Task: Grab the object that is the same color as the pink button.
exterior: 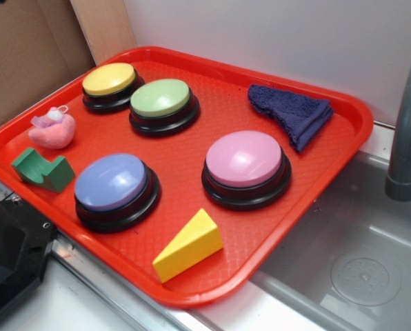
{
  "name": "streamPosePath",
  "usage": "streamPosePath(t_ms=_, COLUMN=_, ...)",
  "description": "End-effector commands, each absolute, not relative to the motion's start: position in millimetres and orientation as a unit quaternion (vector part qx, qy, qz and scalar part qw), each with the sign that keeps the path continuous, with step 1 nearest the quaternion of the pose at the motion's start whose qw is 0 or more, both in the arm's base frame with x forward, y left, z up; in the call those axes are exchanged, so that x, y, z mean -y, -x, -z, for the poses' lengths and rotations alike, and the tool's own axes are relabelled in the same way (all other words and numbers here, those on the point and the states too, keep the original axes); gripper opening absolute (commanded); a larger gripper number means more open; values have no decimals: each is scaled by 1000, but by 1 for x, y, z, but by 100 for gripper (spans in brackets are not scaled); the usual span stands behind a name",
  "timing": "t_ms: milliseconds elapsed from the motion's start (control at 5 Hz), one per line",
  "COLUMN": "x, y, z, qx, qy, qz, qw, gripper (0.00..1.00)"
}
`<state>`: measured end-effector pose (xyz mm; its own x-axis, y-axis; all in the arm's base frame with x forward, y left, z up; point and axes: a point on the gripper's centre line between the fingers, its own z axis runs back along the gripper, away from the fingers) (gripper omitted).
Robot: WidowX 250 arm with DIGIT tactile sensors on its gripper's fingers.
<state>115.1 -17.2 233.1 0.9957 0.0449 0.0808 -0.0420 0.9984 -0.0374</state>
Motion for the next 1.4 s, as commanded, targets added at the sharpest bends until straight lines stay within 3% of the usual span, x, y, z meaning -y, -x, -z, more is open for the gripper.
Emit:
streamPosePath(t_ms=0, x=-20, y=-131, z=-213, qx=88, qy=44, qz=-238, qw=966, gripper=100)
streamPosePath(t_ms=600, x=-96, y=-155, z=-110, qx=108, qy=-53, qz=-474, qw=872, gripper=100)
streamPosePath(t_ms=1000, x=-113, y=-165, z=-57, qx=125, qy=-88, qz=-473, qw=868, gripper=100)
streamPosePath(t_ms=1200, x=-120, y=-165, z=-41, qx=131, qy=-87, qz=-471, qw=868, gripper=100)
